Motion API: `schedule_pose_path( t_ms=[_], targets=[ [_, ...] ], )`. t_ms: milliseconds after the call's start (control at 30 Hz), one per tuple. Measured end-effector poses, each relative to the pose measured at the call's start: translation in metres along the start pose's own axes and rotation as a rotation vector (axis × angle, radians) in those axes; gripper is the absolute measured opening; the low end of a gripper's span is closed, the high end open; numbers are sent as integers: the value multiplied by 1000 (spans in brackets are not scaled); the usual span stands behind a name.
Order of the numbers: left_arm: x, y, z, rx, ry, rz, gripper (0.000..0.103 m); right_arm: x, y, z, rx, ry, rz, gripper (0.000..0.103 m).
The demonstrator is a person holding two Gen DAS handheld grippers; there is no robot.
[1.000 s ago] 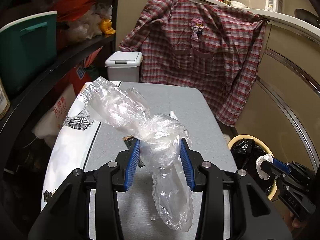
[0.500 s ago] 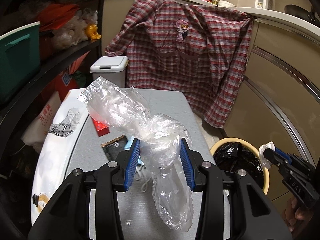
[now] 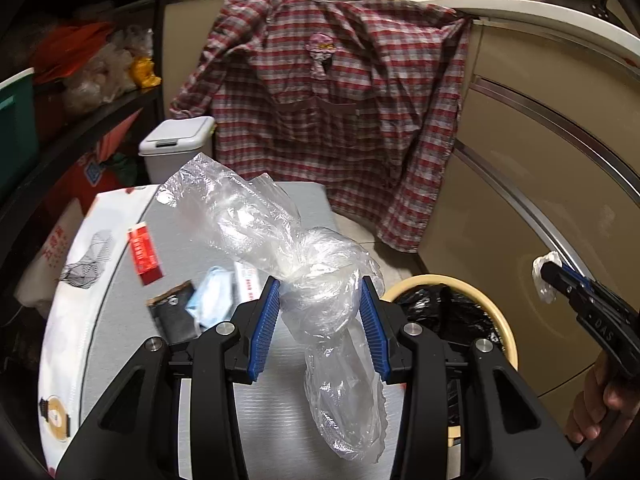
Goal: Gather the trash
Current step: 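Carry the plastic bag and tissue over the yellow bin with both tools, then open both tools to drop the bag and tissue into the bin, then move both open tools back over the table toward the red box and white tube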
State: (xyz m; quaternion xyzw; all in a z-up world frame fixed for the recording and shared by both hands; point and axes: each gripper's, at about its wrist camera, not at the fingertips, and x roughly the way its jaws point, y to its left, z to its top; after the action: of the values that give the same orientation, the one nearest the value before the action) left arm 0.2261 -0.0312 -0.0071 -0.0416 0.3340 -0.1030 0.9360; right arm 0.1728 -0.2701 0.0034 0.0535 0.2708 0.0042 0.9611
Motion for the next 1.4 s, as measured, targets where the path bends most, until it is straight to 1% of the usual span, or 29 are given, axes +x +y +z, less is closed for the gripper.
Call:
schedule_pose_path(
  t_ms=[133, 233, 600, 833, 900, 933, 967, 1033, 1100, 1267, 1400],
  targets=[
    [4, -20, 1, 24, -7, -31, 40, -3, -23, 3, 38, -6, -25, 19],
    [6, -34, 0, 53, -16, -47, 40, -3, -30, 2, 43, -5, -34, 19],
    [21, -72, -7, 107, 2, -109, 40, 0, -36, 3, 39, -3, -41, 19],
    [30, -90, -7, 122, 12, -130, 40, 2, -37, 2, 40, 1, -43, 20],
    [32, -95, -8, 133, 19, -142, 42, 4, -39, 1, 46, 5, -49, 25],
    [35, -98, -9, 144, 35, -157, 51, 5, -39, 1, 51, 12, -49, 29],
    [36, -100, -9, 150, 40, -160, 60, 6, -40, 1, 54, 16, -47, 39],
    [35, -101, -10, 161, 28, -149, 61, 8, -41, 0, 54, 21, -52, 42],
    [36, -99, -10, 154, 34, -159, 61, 9, -41, -1, 54, 21, -55, 44],
    [37, -91, -7, 119, 35, -158, 61, 8, -42, 0, 59, 15, -55, 45],
    [35, -90, -7, 117, 28, -155, 60, 8, -41, 1, 55, 12, -56, 45]
  ],
)
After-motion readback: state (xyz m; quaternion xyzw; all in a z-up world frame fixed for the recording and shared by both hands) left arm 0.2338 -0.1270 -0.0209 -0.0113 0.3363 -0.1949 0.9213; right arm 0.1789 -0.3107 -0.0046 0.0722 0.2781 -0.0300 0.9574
